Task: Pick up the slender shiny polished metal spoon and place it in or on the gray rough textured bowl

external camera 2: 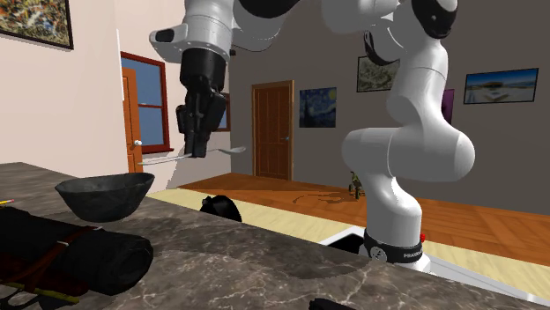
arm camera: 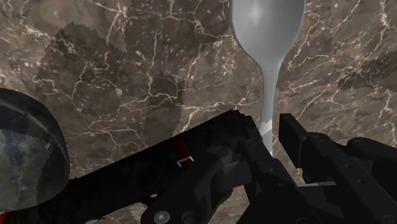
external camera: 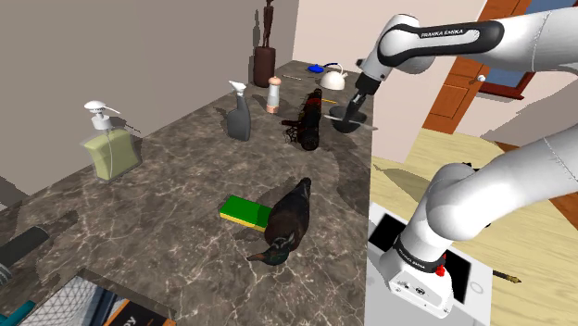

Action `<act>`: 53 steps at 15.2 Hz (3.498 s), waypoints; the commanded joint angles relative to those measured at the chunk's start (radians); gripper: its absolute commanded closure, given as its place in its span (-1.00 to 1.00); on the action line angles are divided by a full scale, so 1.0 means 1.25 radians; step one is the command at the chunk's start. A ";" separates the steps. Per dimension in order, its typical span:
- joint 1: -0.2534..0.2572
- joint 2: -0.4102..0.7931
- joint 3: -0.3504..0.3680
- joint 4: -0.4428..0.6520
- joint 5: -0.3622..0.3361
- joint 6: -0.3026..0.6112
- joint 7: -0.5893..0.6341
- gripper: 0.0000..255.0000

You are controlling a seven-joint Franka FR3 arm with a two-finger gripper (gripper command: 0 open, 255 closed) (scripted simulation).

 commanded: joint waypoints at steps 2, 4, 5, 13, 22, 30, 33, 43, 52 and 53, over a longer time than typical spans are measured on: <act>0.017 0.077 -0.059 0.075 0.016 -0.001 -0.060 1.00; 0.032 0.133 -0.101 0.129 0.036 -0.005 -0.104 1.00; 0.040 0.163 -0.122 0.158 0.049 -0.008 -0.127 1.00; 0.075 0.464 -0.300 0.426 0.254 -0.081 -0.356 1.00; -0.206 0.884 -0.280 0.878 0.560 -0.304 -0.541 1.00; -0.187 0.886 -0.272 0.792 0.565 -0.225 -0.568 1.00; -0.182 0.891 -0.269 0.765 0.571 -0.198 -0.579 1.00; -0.177 0.901 -0.263 0.728 0.583 -0.158 -0.596 1.00; -0.177 0.901 -0.263 0.728 0.583 -0.158 -0.596 -1.00; -0.182 0.894 -0.267 0.745 0.576 -0.179 -0.591 -1.00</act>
